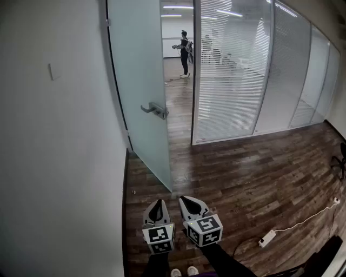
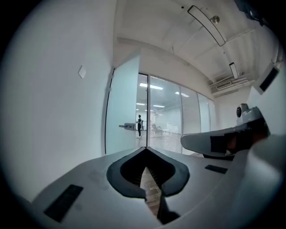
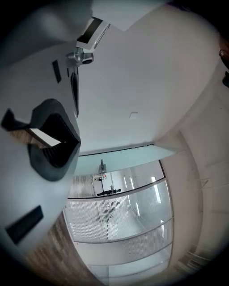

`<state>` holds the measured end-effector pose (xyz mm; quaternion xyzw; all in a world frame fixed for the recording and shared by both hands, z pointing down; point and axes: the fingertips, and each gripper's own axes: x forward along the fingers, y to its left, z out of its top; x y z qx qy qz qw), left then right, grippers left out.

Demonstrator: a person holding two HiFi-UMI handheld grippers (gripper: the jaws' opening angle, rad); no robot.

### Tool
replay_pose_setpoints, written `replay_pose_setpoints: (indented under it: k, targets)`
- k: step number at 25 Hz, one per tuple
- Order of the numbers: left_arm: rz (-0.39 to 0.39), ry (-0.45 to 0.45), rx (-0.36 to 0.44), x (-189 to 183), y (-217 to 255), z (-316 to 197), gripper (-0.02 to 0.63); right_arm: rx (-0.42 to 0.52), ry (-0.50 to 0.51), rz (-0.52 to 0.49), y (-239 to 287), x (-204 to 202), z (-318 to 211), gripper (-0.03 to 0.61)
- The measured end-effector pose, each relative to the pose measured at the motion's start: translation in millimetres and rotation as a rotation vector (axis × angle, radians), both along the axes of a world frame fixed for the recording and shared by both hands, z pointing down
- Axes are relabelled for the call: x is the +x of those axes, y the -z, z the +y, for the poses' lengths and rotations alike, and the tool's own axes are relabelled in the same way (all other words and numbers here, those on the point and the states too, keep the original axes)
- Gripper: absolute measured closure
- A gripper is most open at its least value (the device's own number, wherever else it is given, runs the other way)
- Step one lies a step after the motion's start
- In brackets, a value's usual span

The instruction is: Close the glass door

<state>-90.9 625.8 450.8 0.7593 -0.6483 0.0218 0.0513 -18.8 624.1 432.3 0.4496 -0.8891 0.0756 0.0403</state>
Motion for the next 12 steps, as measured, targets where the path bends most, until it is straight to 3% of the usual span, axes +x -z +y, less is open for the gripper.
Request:
replay_pose_setpoints:
  k: [12]
  targets:
    - [0.014,-0.012,-0.007,3.7,0.0,-0.3,0.614,-0.002,-0.005,0.002,-1.9,3.1,-0.5,0.588]
